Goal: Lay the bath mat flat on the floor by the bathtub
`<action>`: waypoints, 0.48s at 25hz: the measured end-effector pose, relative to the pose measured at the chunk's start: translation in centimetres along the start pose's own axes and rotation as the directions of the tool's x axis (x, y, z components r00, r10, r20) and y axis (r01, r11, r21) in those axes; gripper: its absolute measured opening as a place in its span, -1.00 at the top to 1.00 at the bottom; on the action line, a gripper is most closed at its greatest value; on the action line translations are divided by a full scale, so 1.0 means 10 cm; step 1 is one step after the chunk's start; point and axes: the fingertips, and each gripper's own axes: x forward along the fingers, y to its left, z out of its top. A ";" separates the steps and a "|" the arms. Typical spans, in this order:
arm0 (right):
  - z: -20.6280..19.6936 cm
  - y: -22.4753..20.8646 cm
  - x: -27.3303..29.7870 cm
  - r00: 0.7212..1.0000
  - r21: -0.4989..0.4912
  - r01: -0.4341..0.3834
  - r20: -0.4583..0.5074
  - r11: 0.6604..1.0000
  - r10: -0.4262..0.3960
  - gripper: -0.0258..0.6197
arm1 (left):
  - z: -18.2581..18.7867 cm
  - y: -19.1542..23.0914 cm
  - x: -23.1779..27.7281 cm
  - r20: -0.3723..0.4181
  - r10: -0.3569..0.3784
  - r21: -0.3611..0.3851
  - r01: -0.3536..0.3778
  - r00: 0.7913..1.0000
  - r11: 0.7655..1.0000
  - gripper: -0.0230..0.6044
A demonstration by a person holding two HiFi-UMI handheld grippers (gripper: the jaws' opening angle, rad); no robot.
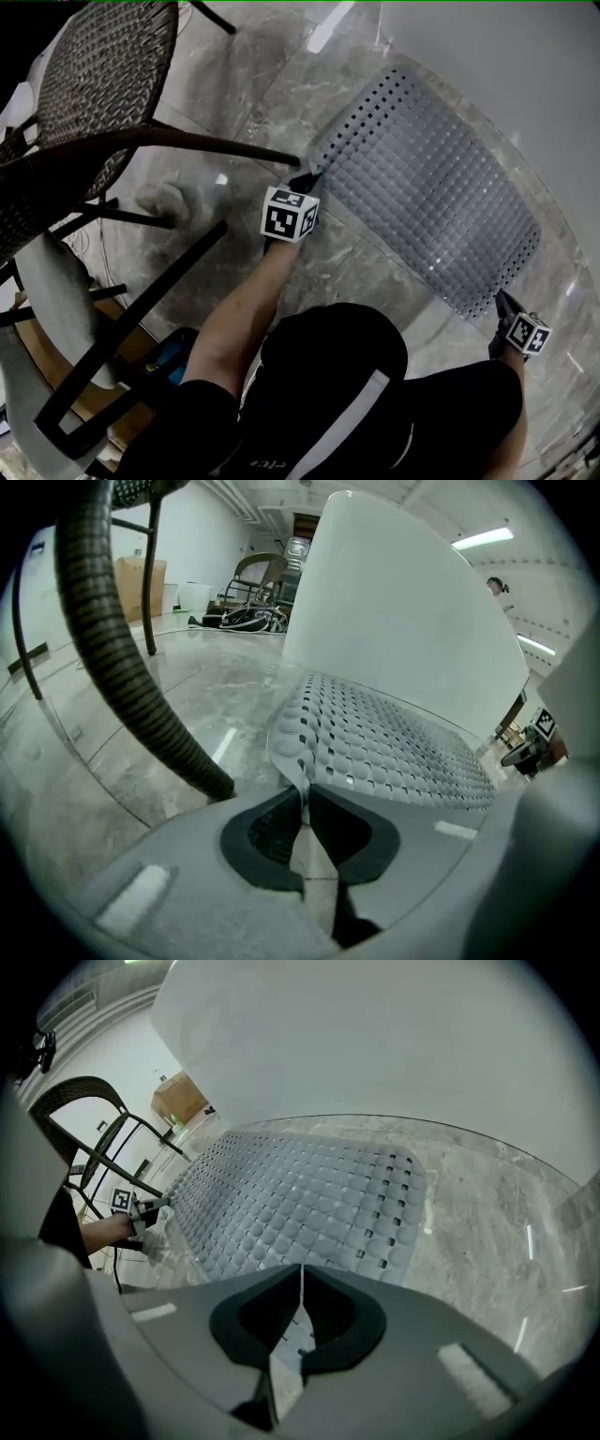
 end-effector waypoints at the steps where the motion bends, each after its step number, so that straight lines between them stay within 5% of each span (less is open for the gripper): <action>1: -0.01 -0.01 0.00 1.000 0.005 0.001 0.001 1.000 -0.001 0.89 | -0.05 -0.03 -0.04 0.003 -0.001 -0.004 0.001 1.000 1.000 0.82; 7: 0.06 0.02 0.00 1.000 0.007 -0.007 0.015 1.000 0.007 0.89 | -0.46 -0.08 -0.26 0.003 -0.002 -0.125 0.003 1.000 0.992 0.80; 12: 0.12 0.05 0.02 1.000 -0.002 -0.014 0.020 1.000 0.014 0.89 | -0.42 0.02 -0.25 -0.078 0.120 0.080 -0.114 0.990 0.990 0.58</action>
